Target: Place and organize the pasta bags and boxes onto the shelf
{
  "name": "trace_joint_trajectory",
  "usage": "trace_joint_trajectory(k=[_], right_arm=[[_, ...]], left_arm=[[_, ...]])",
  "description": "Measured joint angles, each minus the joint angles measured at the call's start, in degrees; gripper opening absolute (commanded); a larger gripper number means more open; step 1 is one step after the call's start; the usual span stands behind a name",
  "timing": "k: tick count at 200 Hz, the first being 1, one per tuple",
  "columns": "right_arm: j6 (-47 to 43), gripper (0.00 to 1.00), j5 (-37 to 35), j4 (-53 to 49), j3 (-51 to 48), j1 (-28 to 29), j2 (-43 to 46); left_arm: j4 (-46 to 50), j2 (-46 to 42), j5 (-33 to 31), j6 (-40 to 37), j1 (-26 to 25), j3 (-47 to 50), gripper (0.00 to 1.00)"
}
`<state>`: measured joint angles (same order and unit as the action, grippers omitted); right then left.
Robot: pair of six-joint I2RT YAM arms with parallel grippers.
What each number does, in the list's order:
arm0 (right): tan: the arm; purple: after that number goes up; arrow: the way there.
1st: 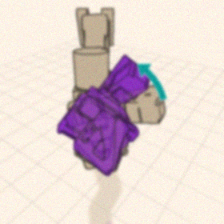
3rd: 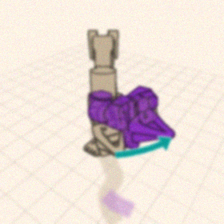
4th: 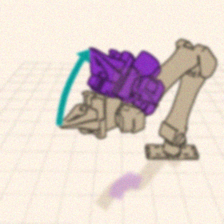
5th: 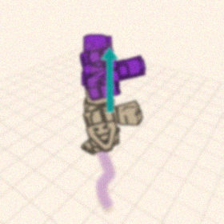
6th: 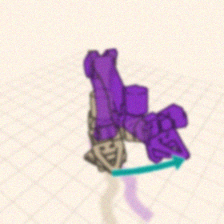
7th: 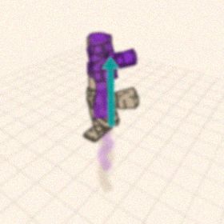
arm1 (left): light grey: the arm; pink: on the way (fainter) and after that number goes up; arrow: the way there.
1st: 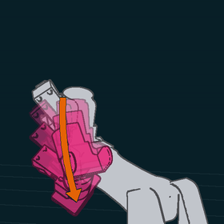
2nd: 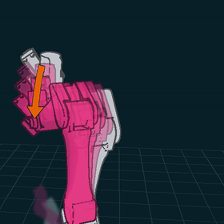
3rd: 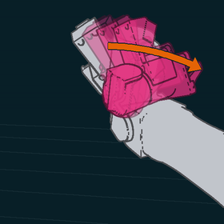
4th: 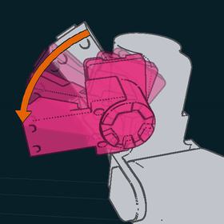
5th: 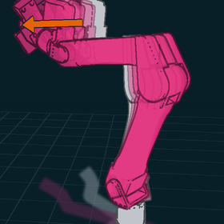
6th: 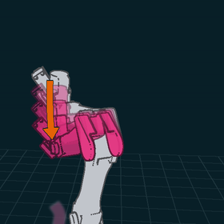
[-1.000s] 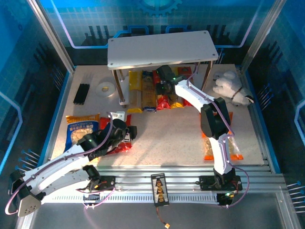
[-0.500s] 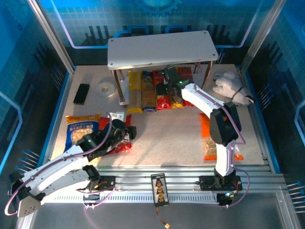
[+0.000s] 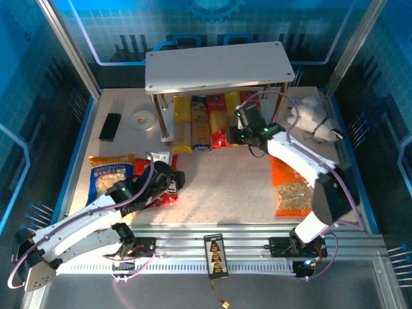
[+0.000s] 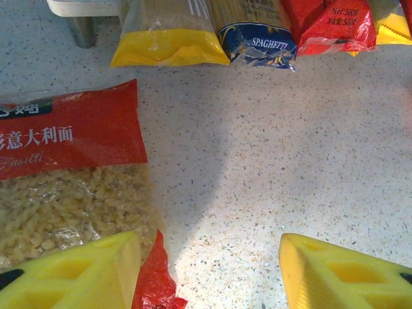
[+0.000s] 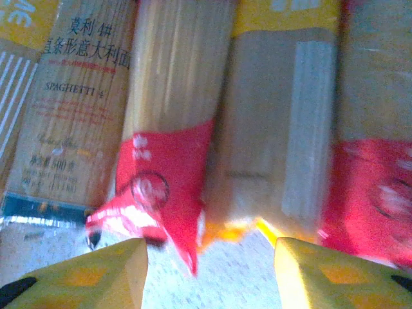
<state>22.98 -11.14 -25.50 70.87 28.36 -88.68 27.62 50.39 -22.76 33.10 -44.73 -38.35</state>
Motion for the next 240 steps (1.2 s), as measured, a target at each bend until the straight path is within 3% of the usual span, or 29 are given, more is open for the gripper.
trace_joint_trajectory(k=[18,50,101,117,131,159,172,194,240], right_arm=[[-0.42,0.67,-1.4,-1.62,-4.02,-0.74,8.04],[-0.35,0.88,-5.44,-8.37,-9.75,-1.84,19.74],[0.79,0.91,-7.54,-20.48,-18.16,-9.18,30.53],[1.4,0.98,-5.84,-21.99,-20.06,-11.52,32.59],[2.23,0.96,-3.78,-22.16,-22.36,-12.66,33.79],[4.22,0.77,4.24,-20.96,-27.61,-12.31,34.4],[6.32,0.76,9.49,-18.86,-30.88,-10.38,35.43],[10.56,0.76,16.0,-15.17,-34.49,-1.86,36.15],[18.8,0.8,19.93,-3.87,-34.8,16.2,31.71]], left_arm=[[0.0,-0.48,0.02,0.0,0.0,0.0,0.6],[0.0,0.2,0.09,0.04,0.07,0.0,0.61],[-0.33,2.25,1.22,0.92,0.92,0.48,0.62],[1.18,2.25,1.05,1.42,2.03,0.48,0.62],[3.48,2.51,0.48,1.51,2.91,0.46,0.61],[6.62,2.43,0.04,1.97,3.28,0.52,0.61],[6.69,1.11,0.04,2.69,3.34,0.92,0.61],[7.28,-2.08,-0.33,3.48,3.39,1.11,0.6],[10.14,-7.02,-3.56,4.48,3.45,1.09,0.6]])
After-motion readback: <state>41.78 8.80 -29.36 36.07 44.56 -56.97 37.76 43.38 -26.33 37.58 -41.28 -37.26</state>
